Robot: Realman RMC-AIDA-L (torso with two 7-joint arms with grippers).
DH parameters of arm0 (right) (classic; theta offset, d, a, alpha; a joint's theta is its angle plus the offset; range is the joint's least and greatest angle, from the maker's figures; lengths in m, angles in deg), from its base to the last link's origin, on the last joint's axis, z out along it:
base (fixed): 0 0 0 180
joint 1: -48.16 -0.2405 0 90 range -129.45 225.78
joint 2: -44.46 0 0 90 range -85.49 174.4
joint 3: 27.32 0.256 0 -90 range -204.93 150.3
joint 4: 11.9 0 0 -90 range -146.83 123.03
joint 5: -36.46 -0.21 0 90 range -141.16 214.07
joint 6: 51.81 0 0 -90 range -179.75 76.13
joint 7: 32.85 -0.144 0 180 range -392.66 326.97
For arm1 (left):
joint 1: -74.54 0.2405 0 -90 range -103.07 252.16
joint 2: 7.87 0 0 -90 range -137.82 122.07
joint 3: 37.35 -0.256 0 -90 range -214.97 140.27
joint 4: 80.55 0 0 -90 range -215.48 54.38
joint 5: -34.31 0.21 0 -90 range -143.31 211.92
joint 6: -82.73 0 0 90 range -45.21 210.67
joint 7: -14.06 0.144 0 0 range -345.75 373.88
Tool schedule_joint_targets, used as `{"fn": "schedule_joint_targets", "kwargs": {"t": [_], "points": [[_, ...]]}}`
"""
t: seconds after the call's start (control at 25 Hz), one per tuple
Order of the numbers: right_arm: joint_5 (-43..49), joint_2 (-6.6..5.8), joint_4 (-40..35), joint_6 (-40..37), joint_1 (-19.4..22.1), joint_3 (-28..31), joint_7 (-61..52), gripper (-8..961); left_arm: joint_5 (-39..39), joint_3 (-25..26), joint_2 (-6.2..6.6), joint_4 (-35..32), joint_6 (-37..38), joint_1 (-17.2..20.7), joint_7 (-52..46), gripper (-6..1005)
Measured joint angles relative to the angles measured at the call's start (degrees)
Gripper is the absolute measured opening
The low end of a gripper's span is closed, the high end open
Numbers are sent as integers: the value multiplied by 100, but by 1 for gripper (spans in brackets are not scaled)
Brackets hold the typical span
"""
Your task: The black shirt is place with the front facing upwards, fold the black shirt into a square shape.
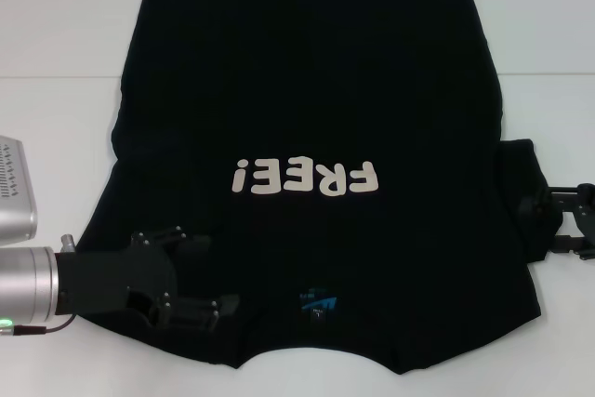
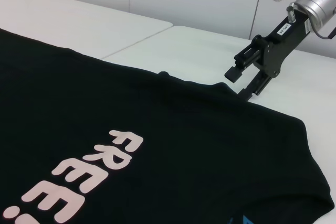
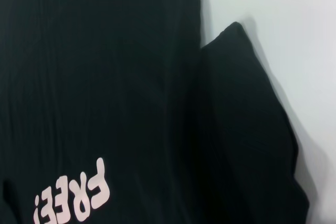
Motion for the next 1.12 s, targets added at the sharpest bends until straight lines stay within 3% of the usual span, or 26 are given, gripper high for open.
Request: {"fn": "schedule_joint_targets", "kwargs": {"t": [0.16,0.6,0.68,1.12], "points": [[0,7,2,46,14,0,-31,905,0,0,1,0,-8,-3,0,952],[-45,18,2,158,41,0,-37,728,0,0,10,-2,-17,0,8,951],[-45,18,2,158,44,0,-38,507,0,0,10,1,-17,-7,9,951],[-18,18,2,243,39,-76,-99,65,0,0,10,37,-71,-24,9,952]]}}
